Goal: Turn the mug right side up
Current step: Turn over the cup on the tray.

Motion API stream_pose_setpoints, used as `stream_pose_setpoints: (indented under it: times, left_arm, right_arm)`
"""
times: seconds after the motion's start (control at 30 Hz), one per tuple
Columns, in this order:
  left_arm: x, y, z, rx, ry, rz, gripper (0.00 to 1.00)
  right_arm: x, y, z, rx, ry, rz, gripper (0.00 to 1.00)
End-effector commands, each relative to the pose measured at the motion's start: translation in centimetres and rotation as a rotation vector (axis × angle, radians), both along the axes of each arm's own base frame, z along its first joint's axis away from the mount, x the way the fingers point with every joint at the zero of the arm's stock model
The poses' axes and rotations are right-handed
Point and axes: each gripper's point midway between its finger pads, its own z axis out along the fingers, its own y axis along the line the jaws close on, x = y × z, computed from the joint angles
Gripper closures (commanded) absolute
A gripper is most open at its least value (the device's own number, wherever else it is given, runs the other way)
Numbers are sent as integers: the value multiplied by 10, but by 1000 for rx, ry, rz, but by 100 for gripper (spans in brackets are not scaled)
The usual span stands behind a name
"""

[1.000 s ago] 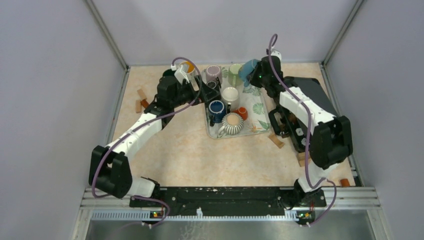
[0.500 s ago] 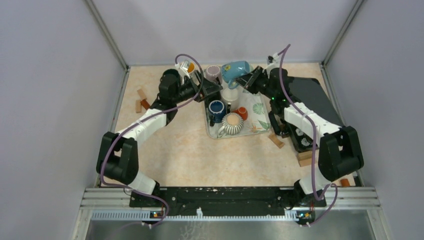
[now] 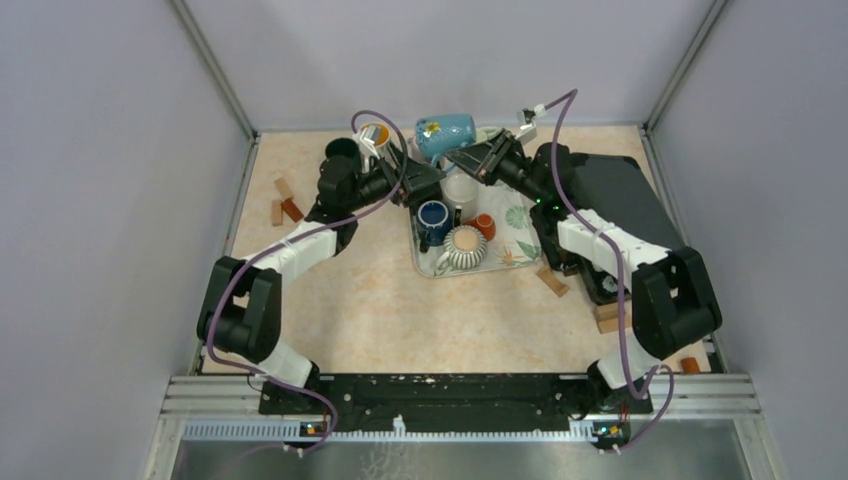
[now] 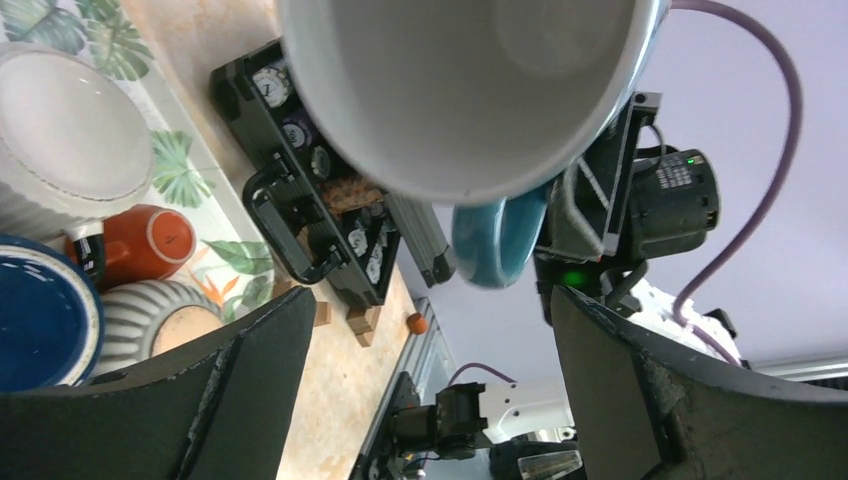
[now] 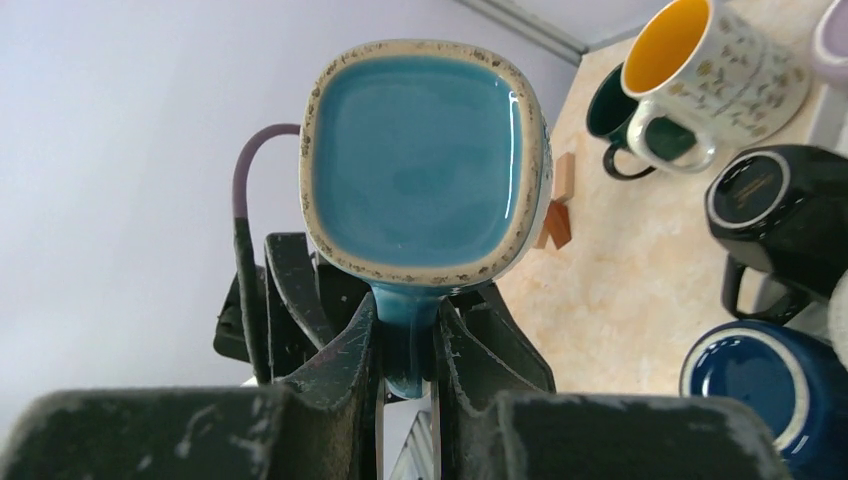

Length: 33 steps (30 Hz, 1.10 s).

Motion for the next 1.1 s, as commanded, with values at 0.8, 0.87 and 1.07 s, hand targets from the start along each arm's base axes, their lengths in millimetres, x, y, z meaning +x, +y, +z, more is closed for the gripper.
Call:
stream_pose_setpoints:
  times: [0.8, 0.87, 1.07]
  left_arm:
    - [-11, 0, 37, -211, -76, -64, 57]
    - [-12, 1, 39, -221, -77, -69, 62]
    - [-14, 1, 39, -227, -77, -75, 75]
  right_arm:
    - [-28, 28, 28, 107, -133, 109, 100]
    - [-28, 30, 27, 104, -129, 109, 100]
    - [-28, 31, 23, 96, -125, 108, 100]
